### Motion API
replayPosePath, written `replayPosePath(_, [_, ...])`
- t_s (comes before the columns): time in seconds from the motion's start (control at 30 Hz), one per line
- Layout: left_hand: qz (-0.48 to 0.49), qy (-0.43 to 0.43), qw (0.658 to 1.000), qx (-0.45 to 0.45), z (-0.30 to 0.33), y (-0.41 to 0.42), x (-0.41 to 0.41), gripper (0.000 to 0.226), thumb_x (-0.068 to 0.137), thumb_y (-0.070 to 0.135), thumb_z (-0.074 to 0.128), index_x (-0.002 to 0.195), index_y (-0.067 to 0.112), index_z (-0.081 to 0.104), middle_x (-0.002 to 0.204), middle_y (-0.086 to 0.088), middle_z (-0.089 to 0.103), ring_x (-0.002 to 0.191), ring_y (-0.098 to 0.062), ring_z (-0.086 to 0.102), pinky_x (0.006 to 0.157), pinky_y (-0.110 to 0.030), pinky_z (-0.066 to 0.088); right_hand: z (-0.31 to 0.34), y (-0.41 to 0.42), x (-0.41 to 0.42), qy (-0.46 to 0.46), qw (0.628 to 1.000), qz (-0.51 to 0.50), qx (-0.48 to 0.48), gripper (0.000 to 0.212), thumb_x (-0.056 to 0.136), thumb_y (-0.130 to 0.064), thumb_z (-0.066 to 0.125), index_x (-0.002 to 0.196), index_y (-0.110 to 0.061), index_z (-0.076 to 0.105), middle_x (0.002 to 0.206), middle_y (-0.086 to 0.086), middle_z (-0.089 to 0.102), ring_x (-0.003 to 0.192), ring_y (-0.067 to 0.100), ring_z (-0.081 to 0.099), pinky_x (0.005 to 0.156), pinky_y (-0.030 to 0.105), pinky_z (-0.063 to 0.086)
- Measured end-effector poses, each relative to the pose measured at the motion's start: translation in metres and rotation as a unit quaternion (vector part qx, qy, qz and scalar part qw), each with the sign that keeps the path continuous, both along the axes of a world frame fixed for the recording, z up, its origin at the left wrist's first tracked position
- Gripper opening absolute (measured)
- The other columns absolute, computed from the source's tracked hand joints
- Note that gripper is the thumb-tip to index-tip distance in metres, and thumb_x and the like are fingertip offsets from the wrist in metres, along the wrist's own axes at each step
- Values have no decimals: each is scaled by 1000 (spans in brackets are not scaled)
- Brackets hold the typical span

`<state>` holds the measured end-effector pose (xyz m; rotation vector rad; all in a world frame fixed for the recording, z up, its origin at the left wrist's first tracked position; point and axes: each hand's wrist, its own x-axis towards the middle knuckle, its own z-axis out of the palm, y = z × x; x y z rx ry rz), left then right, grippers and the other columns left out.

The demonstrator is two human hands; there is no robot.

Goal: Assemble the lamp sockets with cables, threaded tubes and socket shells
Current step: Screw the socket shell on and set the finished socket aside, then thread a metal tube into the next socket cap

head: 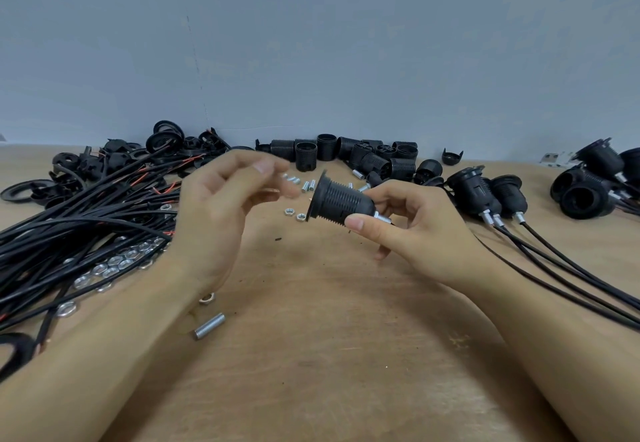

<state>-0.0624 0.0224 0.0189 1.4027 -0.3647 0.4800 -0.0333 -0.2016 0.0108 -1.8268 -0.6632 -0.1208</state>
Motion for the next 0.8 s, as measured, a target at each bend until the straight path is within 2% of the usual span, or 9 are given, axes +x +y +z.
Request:
replayPosePath(0.07, [-29, 12, 996, 80, -3, -4, 0, 44, 79, 39, 60, 116, 16, 65, 112, 0, 74, 117, -13, 63, 93, -27, 46, -1, 1, 0, 8, 1000, 4, -2, 20, 79, -28, 79, 94, -16, 74, 93, 21, 61, 86, 33, 59, 53, 28, 56])
replayPosePath(0.13, [-46, 4, 993, 104, -5, -6, 0, 56, 81, 46, 53, 127, 15, 61, 118, 1, 72, 125, -13, 58, 101, -27, 42, -2, 0, -1, 10, 1000, 5, -2, 22, 78, -31, 78, 94, -17, 73, 94, 21, 61, 85, 34, 59, 52, 28, 56])
replayPosePath(0.23, [8, -18, 1000, -22, 3, 0, -2, 46, 88, 45, 48, 92, 5, 71, 57, -4, 63, 82, -24, 69, 85, -23, 49, -2, -1, 1, 6, 1000, 1, -5, 26, 77, -35, 76, 95, -16, 73, 95, 22, 59, 83, 34, 59, 52, 28, 57])
replayPosePath(0.3, [22, 3, 999, -45, 5, 3, 0, 47, 90, 45, 45, 85, 2, 66, 50, -3, 59, 73, -21, 65, 77, -24, 49, -1, 0, 1, 7, 1000, 3, 0, 29, 76, -37, 75, 95, -16, 73, 96, 24, 59, 77, 29, 59, 52, 28, 57])
replayPosePath(0.37, [-2, 20, 1000, 15, 0, 1, 1, 48, 84, 50, 48, 104, 11, 68, 90, -4, 75, 98, -17, 67, 86, -32, 47, -1, 0, 1, 13, 1000, 7, 0, 30, 75, -38, 76, 96, -16, 73, 96, 22, 60, 73, 19, 59, 53, 28, 57])
replayPosePath(0.47, [-64, 50, 992, 98, -8, -7, 0, 65, 79, 57, 46, 133, 20, 55, 131, 4, 66, 130, -10, 52, 105, -39, 39, -2, 1, 1, 20, 1000, 7, -3, 30, 74, -39, 76, 95, -18, 73, 95, 19, 61, 72, 18, 60, 54, 30, 57])
replayPosePath(0.57, [-40, -9, 997, 70, -4, -6, -1, 49, 88, 49, 46, 119, 15, 64, 92, -2, 77, 115, -21, 65, 98, -31, 44, -2, 1, 0, 20, 1000, 1, -9, 32, 74, -39, 76, 96, -17, 73, 94, 17, 60, 76, 17, 59, 53, 30, 57])
replayPosePath(0.67, [41, -16, 999, -17, 0, 4, 0, 34, 92, 42, 50, 87, 17, 73, 51, -4, 62, 79, -26, 70, 79, -24, 50, -1, 1, 0, 15, 1000, -11, -4, 20, 79, -31, 77, 95, -18, 74, 94, 20, 58, 73, 15, 58, 53, 28, 56])
replayPosePath(0.8, [46, 1, 996, 81, -4, -1, 0, 38, 82, 46, 54, 108, 21, 69, 103, 1, 75, 103, -15, 68, 85, -31, 51, 3, 1, 0, 2, 999, -30, 13, 15, 85, -26, 75, 99, -21, 74, 92, 18, 60, 71, 14, 60, 53, 28, 55])
